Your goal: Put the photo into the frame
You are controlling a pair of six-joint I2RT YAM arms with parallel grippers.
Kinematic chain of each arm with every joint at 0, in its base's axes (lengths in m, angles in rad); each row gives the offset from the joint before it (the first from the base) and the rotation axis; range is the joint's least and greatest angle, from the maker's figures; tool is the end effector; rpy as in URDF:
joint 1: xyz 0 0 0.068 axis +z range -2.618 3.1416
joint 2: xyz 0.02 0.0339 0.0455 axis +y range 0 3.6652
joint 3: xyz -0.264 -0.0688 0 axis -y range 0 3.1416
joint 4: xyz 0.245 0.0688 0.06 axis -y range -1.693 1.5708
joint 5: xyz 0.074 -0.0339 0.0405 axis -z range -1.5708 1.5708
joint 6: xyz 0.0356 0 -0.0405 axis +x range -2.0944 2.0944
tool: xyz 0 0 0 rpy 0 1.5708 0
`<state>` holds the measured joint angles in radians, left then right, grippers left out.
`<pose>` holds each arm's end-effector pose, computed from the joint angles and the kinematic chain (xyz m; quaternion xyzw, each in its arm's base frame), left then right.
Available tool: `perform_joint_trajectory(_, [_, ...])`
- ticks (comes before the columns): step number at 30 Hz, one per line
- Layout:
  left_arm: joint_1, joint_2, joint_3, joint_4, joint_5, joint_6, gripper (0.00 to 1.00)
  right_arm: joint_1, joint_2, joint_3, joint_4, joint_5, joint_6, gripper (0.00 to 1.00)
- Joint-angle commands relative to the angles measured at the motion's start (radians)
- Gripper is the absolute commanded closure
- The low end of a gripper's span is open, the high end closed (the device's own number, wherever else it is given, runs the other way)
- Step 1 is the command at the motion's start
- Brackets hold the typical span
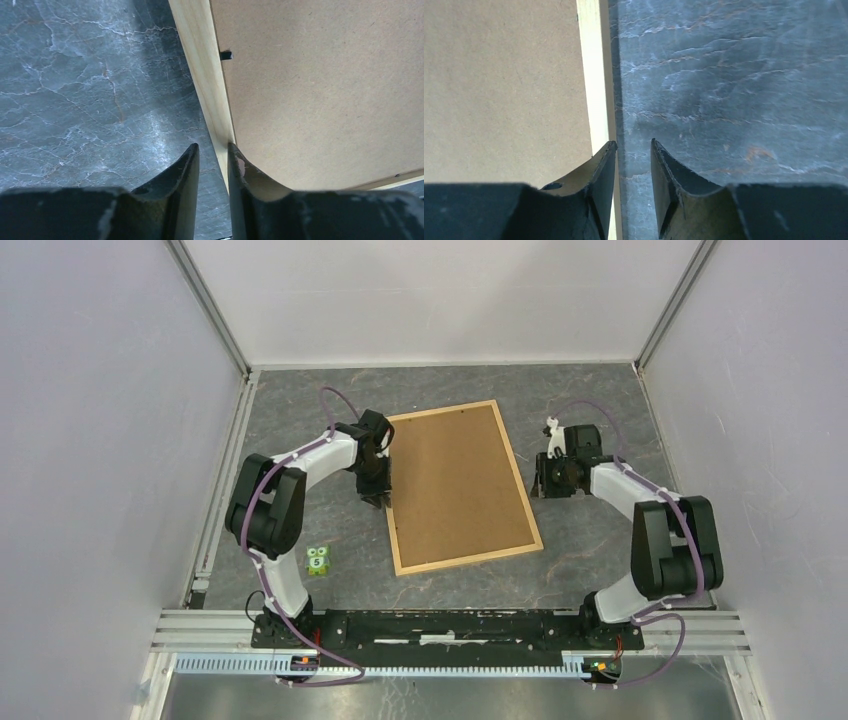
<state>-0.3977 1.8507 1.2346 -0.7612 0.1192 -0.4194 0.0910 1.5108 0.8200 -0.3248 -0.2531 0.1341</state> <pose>0.3197 -0.1389 0.1673 -0.0050 0.9936 -0.0927 0.0649 0.2864 0.0351 0.1750 -0.0140 0.9546 0.1511 0.2565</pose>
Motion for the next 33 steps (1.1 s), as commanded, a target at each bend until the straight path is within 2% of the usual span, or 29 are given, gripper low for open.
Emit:
perform_joint_trajectory(1, [0.002, 0.018, 0.017, -0.013, -0.070, 0.074, 0.70, 0.049, 0.058, 0.081, -0.046, -0.018, -0.039, 0.64])
perform_joint_trajectory(3, [0.003, 0.024, 0.016, -0.013, -0.077, 0.075, 0.75, 0.078, 0.076, 0.093, -0.069, -0.007, -0.047, 0.65])
perform_joint_trajectory(9, [0.002, 0.028, 0.007, -0.009, -0.093, 0.076, 0.76, 0.094, 0.050, 0.049, -0.077, 0.032, -0.053, 0.65])
perform_joint_trajectory(18, [0.003, 0.030, 0.002, -0.009, -0.099, 0.076, 0.79, 0.092, 0.030, 0.033, -0.079, 0.028, -0.056, 0.72])
perform_joint_trajectory(33, [0.003, 0.040, 0.000, -0.008, -0.094, 0.073, 0.83, 0.093, 0.037, -0.023, -0.056, 0.041, -0.056, 0.73])
